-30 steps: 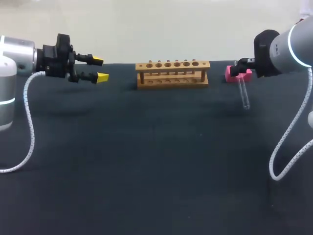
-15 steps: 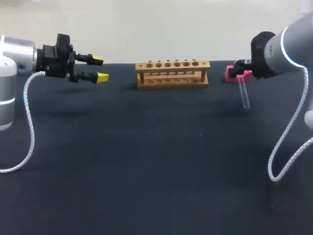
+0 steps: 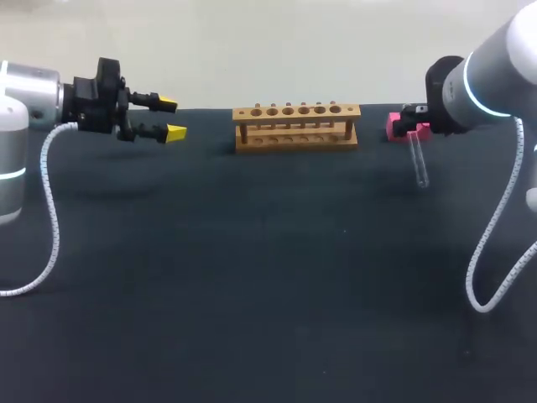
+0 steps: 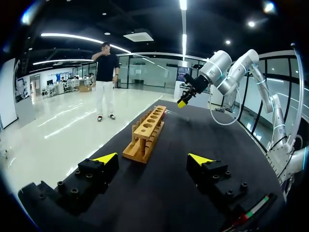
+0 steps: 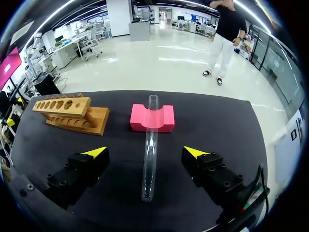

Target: Grasp the test tube, adjust it, and insert it.

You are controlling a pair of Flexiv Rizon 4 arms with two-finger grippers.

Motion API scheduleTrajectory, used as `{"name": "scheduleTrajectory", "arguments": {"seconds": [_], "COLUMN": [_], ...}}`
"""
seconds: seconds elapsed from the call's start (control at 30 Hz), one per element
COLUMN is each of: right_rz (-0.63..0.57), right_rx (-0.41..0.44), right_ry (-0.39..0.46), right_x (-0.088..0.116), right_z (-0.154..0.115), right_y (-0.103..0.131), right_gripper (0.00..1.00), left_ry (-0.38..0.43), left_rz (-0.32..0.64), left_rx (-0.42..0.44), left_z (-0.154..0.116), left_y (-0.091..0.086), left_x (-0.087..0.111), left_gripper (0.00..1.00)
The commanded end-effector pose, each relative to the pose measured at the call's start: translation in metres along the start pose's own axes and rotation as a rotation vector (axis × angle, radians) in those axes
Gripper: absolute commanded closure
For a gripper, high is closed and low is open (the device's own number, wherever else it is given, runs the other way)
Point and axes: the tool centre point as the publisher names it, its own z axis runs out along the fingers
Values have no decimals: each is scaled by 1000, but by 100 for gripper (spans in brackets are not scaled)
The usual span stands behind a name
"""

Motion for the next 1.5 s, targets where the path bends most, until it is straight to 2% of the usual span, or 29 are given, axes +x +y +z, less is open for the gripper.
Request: {"name": "scheduleTrajectory", "arguments": {"seconds": [0.03, 0.37, 0.73, 1.0, 1.5], "right_rz": [1, -17, -38, 15, 14], "right_rx": [-6, -38, -16, -58, -52], "right_ry": [-832, -906, -1021, -1081, -1121], "right_x": [2, 0, 1, 0, 3], "right_z": [-5, -14, -15, -10, 2], "right_y": [-1, 3, 5, 6, 4], "right_gripper": [0, 0, 0, 0, 0], "left_ry": [-5, -5, -5, -5, -5], "left_rz": [3, 3, 3, 3, 3], "left_rx": [-1, -1, -1, -1, -1], "left_z": [0, 0, 0, 0, 0], "left_y": [0, 0, 0, 0, 0], "left_x": [1, 1, 1, 1, 1], "left_gripper": [0, 0, 0, 0, 0]}}
